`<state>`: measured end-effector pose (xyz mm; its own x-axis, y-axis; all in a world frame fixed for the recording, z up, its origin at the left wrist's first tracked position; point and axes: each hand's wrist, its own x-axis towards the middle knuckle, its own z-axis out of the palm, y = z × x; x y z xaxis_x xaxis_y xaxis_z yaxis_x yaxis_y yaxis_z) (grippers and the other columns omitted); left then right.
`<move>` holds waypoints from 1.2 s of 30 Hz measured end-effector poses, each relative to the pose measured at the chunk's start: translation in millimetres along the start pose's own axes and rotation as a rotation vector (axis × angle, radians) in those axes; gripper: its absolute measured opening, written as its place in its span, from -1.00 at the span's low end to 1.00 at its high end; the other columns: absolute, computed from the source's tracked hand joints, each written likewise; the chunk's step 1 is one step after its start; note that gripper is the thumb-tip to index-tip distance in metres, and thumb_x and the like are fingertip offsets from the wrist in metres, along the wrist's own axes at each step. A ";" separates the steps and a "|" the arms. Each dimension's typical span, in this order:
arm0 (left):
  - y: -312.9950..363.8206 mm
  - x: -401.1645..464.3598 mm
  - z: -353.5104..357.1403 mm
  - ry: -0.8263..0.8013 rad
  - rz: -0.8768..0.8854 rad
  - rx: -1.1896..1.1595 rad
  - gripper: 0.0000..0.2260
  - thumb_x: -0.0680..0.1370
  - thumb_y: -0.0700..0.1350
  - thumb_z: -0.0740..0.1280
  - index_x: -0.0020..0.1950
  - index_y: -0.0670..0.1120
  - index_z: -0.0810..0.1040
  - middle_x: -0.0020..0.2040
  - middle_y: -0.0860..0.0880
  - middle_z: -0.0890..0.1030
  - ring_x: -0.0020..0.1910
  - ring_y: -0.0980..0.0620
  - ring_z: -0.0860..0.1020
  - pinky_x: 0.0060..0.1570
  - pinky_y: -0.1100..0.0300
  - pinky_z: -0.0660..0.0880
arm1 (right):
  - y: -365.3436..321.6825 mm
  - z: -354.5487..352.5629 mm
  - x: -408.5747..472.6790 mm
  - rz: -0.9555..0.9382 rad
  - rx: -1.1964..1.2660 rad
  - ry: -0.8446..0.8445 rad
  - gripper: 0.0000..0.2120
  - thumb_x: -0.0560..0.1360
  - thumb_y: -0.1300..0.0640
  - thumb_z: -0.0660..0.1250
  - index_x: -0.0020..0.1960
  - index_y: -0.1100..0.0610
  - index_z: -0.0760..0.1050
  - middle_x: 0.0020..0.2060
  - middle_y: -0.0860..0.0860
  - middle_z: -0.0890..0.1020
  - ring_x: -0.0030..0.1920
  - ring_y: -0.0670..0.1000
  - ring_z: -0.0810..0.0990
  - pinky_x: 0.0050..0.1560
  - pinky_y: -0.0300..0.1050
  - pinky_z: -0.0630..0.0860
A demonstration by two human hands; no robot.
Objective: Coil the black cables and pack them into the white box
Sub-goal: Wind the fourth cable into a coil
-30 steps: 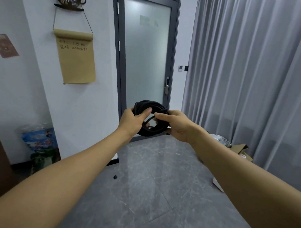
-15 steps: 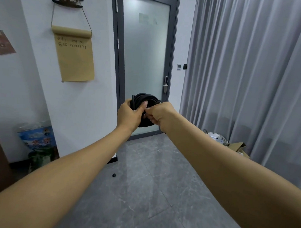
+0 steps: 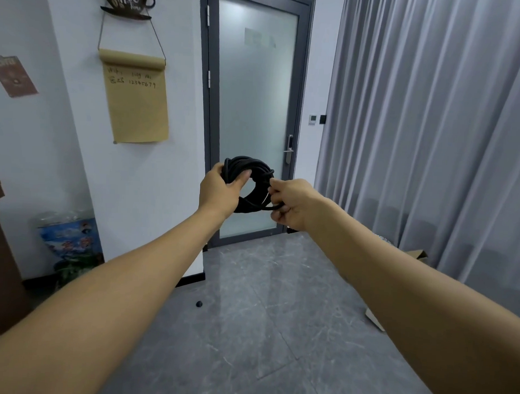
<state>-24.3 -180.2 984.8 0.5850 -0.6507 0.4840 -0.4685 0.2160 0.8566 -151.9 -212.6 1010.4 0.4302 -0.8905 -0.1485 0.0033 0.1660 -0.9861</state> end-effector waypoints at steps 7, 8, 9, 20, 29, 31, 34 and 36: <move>0.6 -4.9 -3.2 -0.085 0.128 0.096 -0.68 0.52 -0.01 0.37 0.17 -0.16 0.49 -0.02 0.00 0.54 -0.05 0.05 0.48 -0.19 0.46 0.33 | -12.4 -25.6 -6.0 0.148 -0.305 -0.111 -0.65 0.62 0.00 0.13 -0.31 0.11 0.33 -0.66 -0.09 0.25 -0.65 -0.12 0.11 -0.64 -0.34 0.06; 2.1 -5.7 -3.6 -0.098 0.149 0.109 -0.69 0.51 -0.01 0.38 0.17 -0.16 0.49 -0.03 0.02 0.53 -0.06 0.07 0.47 -0.24 0.49 0.34 | -15.7 -28.7 -7.1 0.165 -0.364 -0.120 -0.64 0.62 -0.01 0.13 -0.31 0.10 0.33 -0.65 -0.09 0.25 -0.65 -0.12 0.12 -0.65 -0.34 0.07; 3.6 -6.3 -3.7 -0.109 0.163 0.122 -0.69 0.51 -0.01 0.38 0.17 -0.15 0.49 -0.04 0.02 0.53 -0.07 0.07 0.47 -0.25 0.51 0.34 | -18.4 -31.1 -8.4 0.169 -0.434 -0.120 -0.64 0.62 -0.03 0.13 -0.30 0.10 0.34 -0.64 -0.09 0.25 -0.64 -0.12 0.14 -0.65 -0.33 0.09; 26.2 -15.8 12.9 0.028 -0.173 -0.346 -0.83 0.53 -0.05 0.37 0.03 -0.10 0.49 -0.25 0.01 0.55 -0.36 0.09 0.55 -0.04 0.05 0.58 | -1.0 -32.6 -13.0 -0.568 -1.223 0.240 -0.68 0.63 0.10 0.11 -0.30 0.08 0.33 -0.38 0.02 0.39 -0.30 0.11 0.41 -0.34 -0.10 0.29; 43.9 -35.3 28.9 0.071 -0.454 -0.658 -0.74 0.53 0.01 0.36 0.09 -0.15 0.49 -0.28 -0.01 0.48 -0.31 0.08 0.48 -0.34 0.21 0.48 | -2.4 -27.8 -22.0 -0.552 -0.782 0.355 -0.61 0.65 0.06 0.06 -0.27 0.24 0.37 -0.28 0.14 0.48 -0.41 0.09 0.40 -0.41 -0.12 0.35; 46.0 -38.7 31.0 0.072 -0.485 -0.700 -0.74 0.54 0.00 0.35 0.10 -0.14 0.48 -0.27 -0.01 0.48 -0.31 0.08 0.48 -0.26 0.17 0.51 | -3.1 -25.9 -18.4 -0.440 -0.602 0.332 -0.57 0.63 -0.05 0.06 -0.17 0.28 0.41 -0.23 0.15 0.53 -0.35 0.07 0.49 -0.35 -0.10 0.47; 49.0 -39.6 32.3 0.063 -0.480 -0.751 -0.71 0.54 -0.02 0.35 0.16 -0.17 0.48 -0.22 -0.01 0.47 -0.29 0.10 0.48 -0.15 0.16 0.54 | -0.1 -22.9 -14.5 -0.321 -0.171 0.256 -0.50 0.57 -0.13 0.17 0.01 0.35 0.49 -0.03 0.24 0.63 -0.05 0.19 0.65 0.00 0.09 0.61; 50.3 -40.0 31.6 0.048 -0.456 -0.720 -0.73 0.55 -0.02 0.34 0.15 -0.15 0.48 -0.21 0.01 0.48 -0.27 0.10 0.49 -0.15 0.19 0.54 | 1.4 -23.7 -15.5 -0.299 -0.044 0.181 -0.49 0.51 -0.12 0.29 0.00 0.39 0.50 -0.05 0.24 0.63 0.00 0.20 0.65 0.04 0.06 0.61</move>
<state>-92.2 -166.3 1002.9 0.6490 -0.7586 0.0576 0.3454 0.3613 0.8661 -180.0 -208.6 1009.6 0.2494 -0.9582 0.1403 0.0644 -0.1282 -0.9897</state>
